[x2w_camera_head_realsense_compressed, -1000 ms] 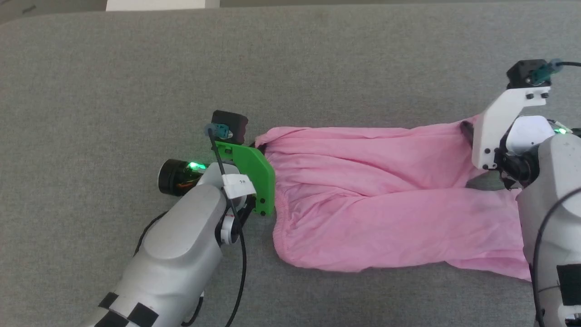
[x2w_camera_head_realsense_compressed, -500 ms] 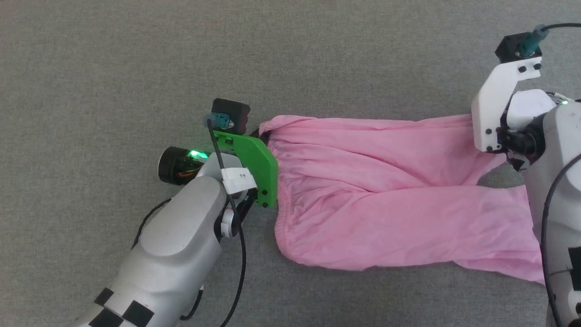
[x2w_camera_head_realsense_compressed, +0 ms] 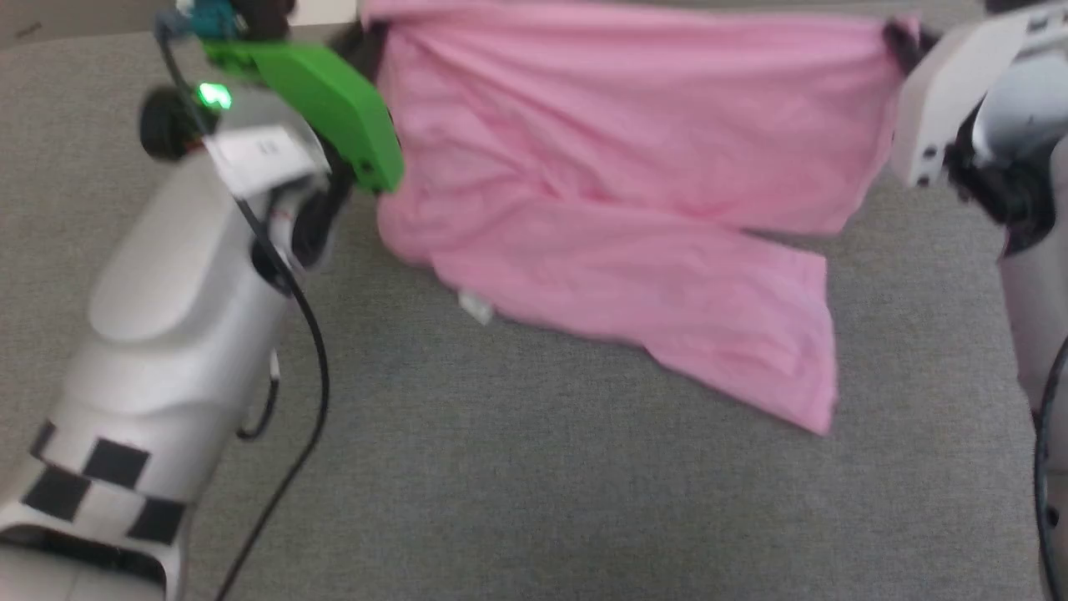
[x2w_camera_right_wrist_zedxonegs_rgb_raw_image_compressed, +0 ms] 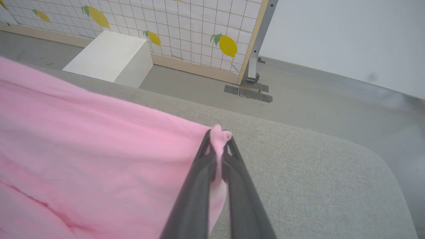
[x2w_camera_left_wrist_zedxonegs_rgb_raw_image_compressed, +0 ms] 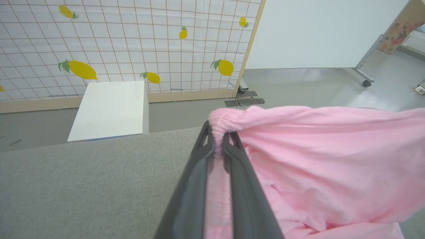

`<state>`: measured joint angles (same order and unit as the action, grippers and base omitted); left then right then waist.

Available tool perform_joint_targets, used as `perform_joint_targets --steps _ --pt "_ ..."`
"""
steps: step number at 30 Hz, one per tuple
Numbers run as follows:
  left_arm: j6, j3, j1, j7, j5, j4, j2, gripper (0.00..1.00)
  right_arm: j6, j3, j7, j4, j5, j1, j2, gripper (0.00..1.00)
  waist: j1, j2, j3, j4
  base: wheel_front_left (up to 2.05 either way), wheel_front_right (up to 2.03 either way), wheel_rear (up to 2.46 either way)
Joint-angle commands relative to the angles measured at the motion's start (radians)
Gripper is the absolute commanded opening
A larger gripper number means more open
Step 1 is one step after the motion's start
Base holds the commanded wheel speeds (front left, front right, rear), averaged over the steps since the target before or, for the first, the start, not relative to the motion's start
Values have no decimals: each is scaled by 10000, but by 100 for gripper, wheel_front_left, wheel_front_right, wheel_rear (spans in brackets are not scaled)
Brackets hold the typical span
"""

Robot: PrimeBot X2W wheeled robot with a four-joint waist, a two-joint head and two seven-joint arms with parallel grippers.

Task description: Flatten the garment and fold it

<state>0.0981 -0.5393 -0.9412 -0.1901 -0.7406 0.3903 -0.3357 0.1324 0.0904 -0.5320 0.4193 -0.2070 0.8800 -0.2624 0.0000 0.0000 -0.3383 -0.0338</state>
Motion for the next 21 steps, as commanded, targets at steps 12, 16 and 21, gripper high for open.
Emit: perform_joint_targets --steps 12,16,21 --pt "414 1765 -3249 819 -802 453 302 0 -17 -40 1851 -212 679 3642 280 0 0 0 -1518 -284 0 0 0" --pt "392 2078 -4110 1688 -630 572 371 0 -17 -372 2931 -109 1234 4578 528 0 0 0 -1860 -306 0 0 0" --pt "135 2099 -4241 2283 -503 928 336 0 -17 -441 3684 316 1524 4834 733 0 0 0 -2088 -310 0 0 0"
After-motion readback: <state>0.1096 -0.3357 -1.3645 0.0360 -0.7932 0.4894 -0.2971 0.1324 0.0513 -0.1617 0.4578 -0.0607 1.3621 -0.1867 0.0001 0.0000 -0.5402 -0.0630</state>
